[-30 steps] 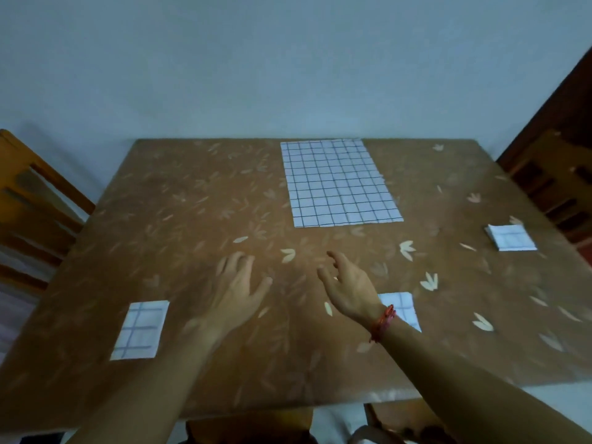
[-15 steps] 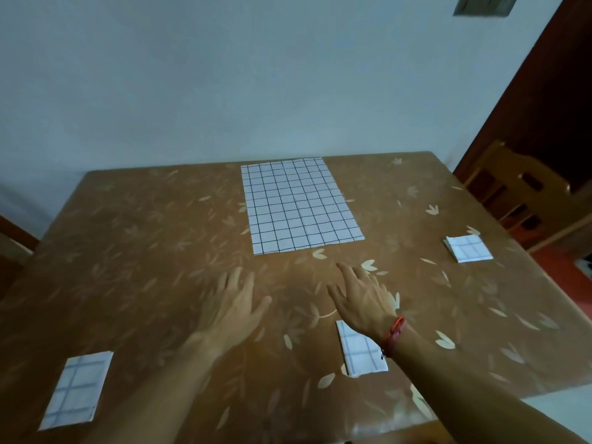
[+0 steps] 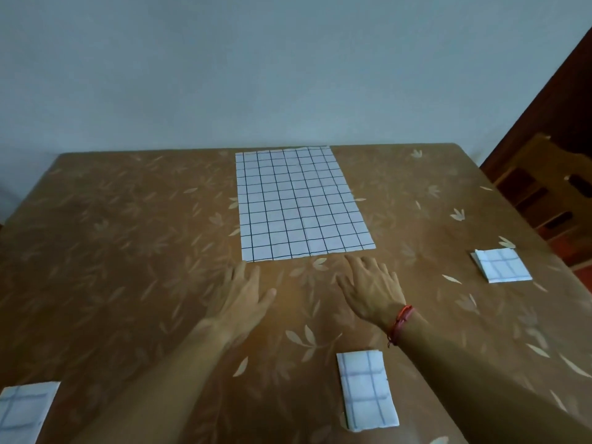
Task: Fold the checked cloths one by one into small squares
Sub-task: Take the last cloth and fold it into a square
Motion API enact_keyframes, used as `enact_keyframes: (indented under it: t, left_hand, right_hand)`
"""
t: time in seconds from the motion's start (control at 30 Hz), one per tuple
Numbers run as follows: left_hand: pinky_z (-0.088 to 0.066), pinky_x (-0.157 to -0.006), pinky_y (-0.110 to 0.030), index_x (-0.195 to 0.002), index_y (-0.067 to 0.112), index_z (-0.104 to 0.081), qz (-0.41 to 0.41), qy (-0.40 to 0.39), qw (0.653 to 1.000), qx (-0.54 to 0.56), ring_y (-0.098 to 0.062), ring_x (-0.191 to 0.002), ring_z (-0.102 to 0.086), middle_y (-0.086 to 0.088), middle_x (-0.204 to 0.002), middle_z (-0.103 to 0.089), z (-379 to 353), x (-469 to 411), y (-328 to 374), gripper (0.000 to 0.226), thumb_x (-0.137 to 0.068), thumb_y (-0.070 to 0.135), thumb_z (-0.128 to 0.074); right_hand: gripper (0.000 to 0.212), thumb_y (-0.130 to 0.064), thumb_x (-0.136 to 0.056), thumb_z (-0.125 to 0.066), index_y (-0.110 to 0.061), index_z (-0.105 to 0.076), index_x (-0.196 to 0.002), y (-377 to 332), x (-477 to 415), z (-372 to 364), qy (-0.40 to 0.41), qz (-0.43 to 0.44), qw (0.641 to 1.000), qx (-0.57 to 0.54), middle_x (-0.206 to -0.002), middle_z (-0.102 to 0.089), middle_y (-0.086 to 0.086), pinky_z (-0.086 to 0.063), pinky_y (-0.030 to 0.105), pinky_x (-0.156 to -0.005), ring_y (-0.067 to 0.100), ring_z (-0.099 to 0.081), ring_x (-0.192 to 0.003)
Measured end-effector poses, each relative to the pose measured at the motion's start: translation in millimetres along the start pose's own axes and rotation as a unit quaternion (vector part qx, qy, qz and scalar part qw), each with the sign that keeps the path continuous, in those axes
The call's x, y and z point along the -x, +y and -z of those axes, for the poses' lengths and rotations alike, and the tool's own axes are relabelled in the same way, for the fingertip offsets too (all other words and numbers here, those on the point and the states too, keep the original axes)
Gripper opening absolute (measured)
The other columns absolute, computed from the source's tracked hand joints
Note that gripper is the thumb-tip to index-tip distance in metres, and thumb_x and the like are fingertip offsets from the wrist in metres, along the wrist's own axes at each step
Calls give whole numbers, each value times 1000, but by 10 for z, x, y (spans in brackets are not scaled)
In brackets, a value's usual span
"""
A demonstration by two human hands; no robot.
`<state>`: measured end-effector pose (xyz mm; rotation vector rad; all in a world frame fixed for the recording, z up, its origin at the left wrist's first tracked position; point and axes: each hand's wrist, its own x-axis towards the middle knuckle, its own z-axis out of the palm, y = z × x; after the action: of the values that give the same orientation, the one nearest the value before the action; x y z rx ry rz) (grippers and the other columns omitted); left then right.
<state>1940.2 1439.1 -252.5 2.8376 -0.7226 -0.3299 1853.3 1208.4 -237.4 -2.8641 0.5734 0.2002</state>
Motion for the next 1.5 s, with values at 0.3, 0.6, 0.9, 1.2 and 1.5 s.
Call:
enact_keyframes:
  t: [0.3, 0.6, 0.9, 1.2, 1.5]
  left_hand:
    - [-38, -101, -43, -133, 14, -43, 21, -10, 1000, 10, -31, -124, -36, -12, -135, -39, -476, -896, -141, 53, -96, 51, -36]
    - [-33, -106, -51, -143, 30, -32, 36, 3, 999, -25, -31, -141, -12, -14, -154, -14, -717, -1169, -98, 54, -95, 55, -35]
    - [-16, -117, -46, -152, 23, -19, 35, -13, 999, -35, -24, -149, 0, -11, -162, -5, -807, -1150, -121, 63, -98, 55, -29]
    - [-51, -90, -41, -121, 2, -59, -2, 85, 996, 15, -26, -116, -56, -9, -132, -56, -733, -1042, -233, 37, -91, 22, -51]
    - [-52, -66, -41, -90, 4, -68, -5, 177, 983, 52, -32, -78, -63, -9, -84, -68, -421, -589, -680, 11, -82, -2, -63]
  right_hand:
    - [51, -45, -97, -36, -26, -31, -144, 210, -776, -402, -17, -12, 999, 29, -141, -41, 12, -36, 46, -99, 35, -42, -126]
    - [56, -58, -92, -37, -34, -27, -142, 445, -1165, -702, -21, -42, 999, 23, -148, -22, 26, -28, 52, -108, 42, -22, -138]
    - [48, -55, -92, -29, -24, -39, -127, 535, -1243, -824, 6, -5, 999, 44, -139, -38, 13, -30, 50, -108, 29, -31, -135]
    - [41, -42, -93, -44, -8, -54, -113, 446, -1127, -752, 60, 26, 997, 28, -122, -55, 5, -32, 41, -107, 24, -46, -124]
    - [50, -25, -105, -29, 7, -36, -142, 257, -512, -393, -152, 65, 970, 176, -147, -37, 26, -33, 33, -111, 31, -42, -133]
